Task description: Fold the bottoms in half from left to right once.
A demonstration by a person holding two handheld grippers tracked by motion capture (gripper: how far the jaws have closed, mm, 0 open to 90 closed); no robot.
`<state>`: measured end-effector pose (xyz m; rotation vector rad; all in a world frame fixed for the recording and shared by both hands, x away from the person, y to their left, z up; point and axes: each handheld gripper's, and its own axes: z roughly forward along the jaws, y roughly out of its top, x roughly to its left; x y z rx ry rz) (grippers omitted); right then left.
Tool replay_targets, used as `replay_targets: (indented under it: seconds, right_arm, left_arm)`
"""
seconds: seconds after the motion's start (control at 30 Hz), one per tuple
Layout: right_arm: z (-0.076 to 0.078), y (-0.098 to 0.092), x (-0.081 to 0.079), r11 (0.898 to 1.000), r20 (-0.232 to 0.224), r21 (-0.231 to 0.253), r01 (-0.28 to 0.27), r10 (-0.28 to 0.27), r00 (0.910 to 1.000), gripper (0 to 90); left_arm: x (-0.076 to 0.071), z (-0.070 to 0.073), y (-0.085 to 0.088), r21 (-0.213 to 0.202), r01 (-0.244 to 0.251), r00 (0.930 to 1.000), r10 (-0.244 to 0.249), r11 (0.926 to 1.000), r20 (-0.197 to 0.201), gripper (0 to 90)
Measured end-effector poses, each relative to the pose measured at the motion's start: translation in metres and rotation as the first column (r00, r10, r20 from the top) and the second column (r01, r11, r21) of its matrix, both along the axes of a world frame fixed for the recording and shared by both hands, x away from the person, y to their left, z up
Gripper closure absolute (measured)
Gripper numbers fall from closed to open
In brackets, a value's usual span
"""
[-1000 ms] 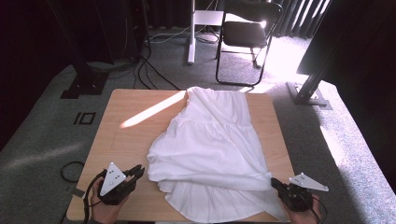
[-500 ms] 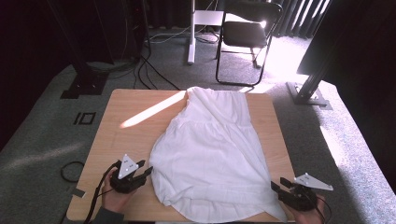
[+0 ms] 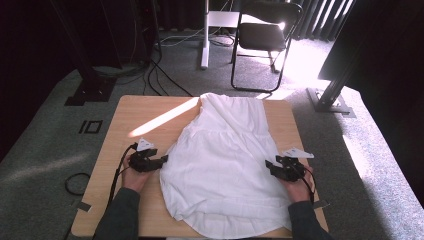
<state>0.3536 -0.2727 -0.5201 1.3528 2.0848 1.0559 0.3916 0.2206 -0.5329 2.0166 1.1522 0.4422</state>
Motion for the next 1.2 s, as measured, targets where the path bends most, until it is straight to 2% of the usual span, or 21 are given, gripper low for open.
replay_targets:
  seconds: [0.1, 0.23, 0.3, 0.43, 0.47, 0.5, 0.53, 0.57, 0.6, 0.63, 0.67, 0.73, 0.77, 0.83, 0.9, 0.97, 1.0, 1.1, 1.17, 1.2]
  right_arm:
    - [-0.002, 0.006, 0.021, 1.0, -0.016, 0.0, 0.012, -0.012, 0.9998, 46.2]
    - [-0.008, 0.015, 0.041, 1.0, -0.038, 0.004, 0.013, -0.012, 0.9992, 42.9]
    - [-0.011, 0.023, 0.047, 1.0, -0.045, -0.024, -0.007, 0.006, 0.999, 38.6]
    - [-0.02, 0.033, 0.058, 0.996, -0.075, -0.092, 0.003, -0.01, 0.9971, 34.5]
    - [-0.022, 0.033, 0.061, 0.994, -0.085, -0.107, 0.014, -0.024, 0.9961, 35.9]
    - [-0.024, 0.033, 0.063, 0.993, -0.098, -0.115, 0.025, -0.036, 0.9945, 40.8]
    - [-0.025, 0.031, 0.065, 0.993, -0.107, -0.115, 0.033, -0.045, 0.9932, 50.8]
    - [-0.024, 0.028, 0.065, 0.994, -0.11, -0.107, 0.036, -0.048, 0.9927, 64.4]
    - [-0.022, 0.025, 0.065, 0.995, -0.104, -0.09, 0.042, -0.051, 0.9932, 74.7]
    - [-0.019, 0.02, 0.064, 0.995, -0.096, -0.079, 0.068, -0.075, 0.9925, 82.1]
    - [-0.015, 0.014, 0.062, 0.993, -0.086, -0.056, 0.1, -0.104, 0.9908, 85.0]
    - [-0.004, -0.002, 0.057, 0.99, -0.063, 0.01, 0.144, -0.143, 0.9878, 87.8]
    - [0.001, -0.009, 0.054, 0.987, -0.048, 0.016, 0.161, -0.16, 0.9859, 88.2]
    - [0.007, -0.019, 0.05, 0.983, -0.047, 0.021, 0.18, -0.179, 0.9828, 88.3]
    - [0.004, -0.025, 0.045, 0.985, -0.068, 0.036, 0.171, -0.168, 0.9834, 88.1]
    - [-0.007, -0.024, 0.042, 0.988, -0.101, 0.003, 0.155, -0.154, 0.9829, 86.7]
    - [-0.013, -0.024, 0.04, 0.989, -0.119, -0.009, 0.15, -0.15, 0.9815, 86.1]
    - [-0.03, -0.025, 0.036, 0.99, -0.163, 0.001, 0.142, -0.14, 0.9767, 86.6]
    - [-0.032, -0.025, 0.032, 0.989, -0.162, 0.011, 0.145, -0.141, 0.9766, 87.6]
    - [-0.032, -0.025, 0.031, 0.989, -0.168, 0.008, 0.148, -0.145, 0.9752, 87.7]
  left_arm:
    - [0.015, -0.009, -0.006, -0.015, 0.0, 0.9988, 0.0, 0.9999, -0.049, 39.0]
    - [0.023, -0.017, -0.007, -0.076, -0.01, 0.9969, 0.004, 0.997, -0.078, 35.2]
    - [0.023, -0.017, -0.008, -0.08, -0.004, 0.9968, -0.003, 0.9968, -0.079, 33.5]
    - [0.024, -0.018, -0.013, -0.104, 0.012, 0.9962, -0.021, 0.9945, -0.084, 31.9]
    - [0.024, -0.018, -0.016, -0.106, 0.023, 0.9958, -0.032, 0.9941, -0.086, 36.0]
    - [0.024, -0.018, -0.018, -0.102, 0.034, 0.9946, -0.044, 0.9942, -0.094, 46.6]
    - [0.024, -0.017, -0.02, -0.1, 0.037, 0.993, -0.048, 0.9943, -0.108, 58.4]
    - [0.023, -0.016, -0.022, -0.085, 0.037, 0.9917, -0.047, 0.9957, -0.12, 70.3]
    - [0.022, -0.015, -0.022, -0.068, 0.027, 0.9929, -0.035, 0.9973, -0.114, 81.4]
    - [0.019, -0.012, -0.019, -0.067, 0.024, 0.9947, -0.031, 0.9975, -0.098, 87.7]
    - [0.015, -0.007, -0.014, -0.088, 0.016, 0.9966, -0.023, 0.996, -0.079, 88.6]
    - [0.002, 0.008, -0.003, -0.092, 0.007, 0.9995, -0.01, 0.9958, -0.03, 89.5]
    - [-0.005, 0.015, 0.002, -0.089, 0.007, 0.9999, -0.008, 0.996, -0.01, 89.6]
    - [-0.02, 0.024, 0.01, -0.07, 0.02, 0.9998, -0.019, 0.9973, 0.006, 89.7]
    - [-0.034, 0.027, 0.013, -0.025, 0.016, 0.9998, -0.015, 0.9996, 0.013, 89.7]
    - [-0.042, 0.021, 0.015, 0.027, -0.008, 0.9999, 0.007, 0.9996, 0.01, 89.7]
    - [-0.043, 0.017, 0.017, 0.025, -0.017, 0.9998, 0.017, 0.9996, -0.007, 89.7]
    - [-0.045, 0.002, 0.022, 0.008, -0.019, 0.9985, 0.02, 0.9998, -0.05, 89.4]
    - [-0.045, -0.003, 0.02, 0.011, -0.01, 0.9981, 0.011, 0.9999, -0.061, 88.4]
    - [-0.045, -0.003, 0.019, 0.018, -0.012, 0.9987, 0.013, 0.9998, -0.049, 84.2]
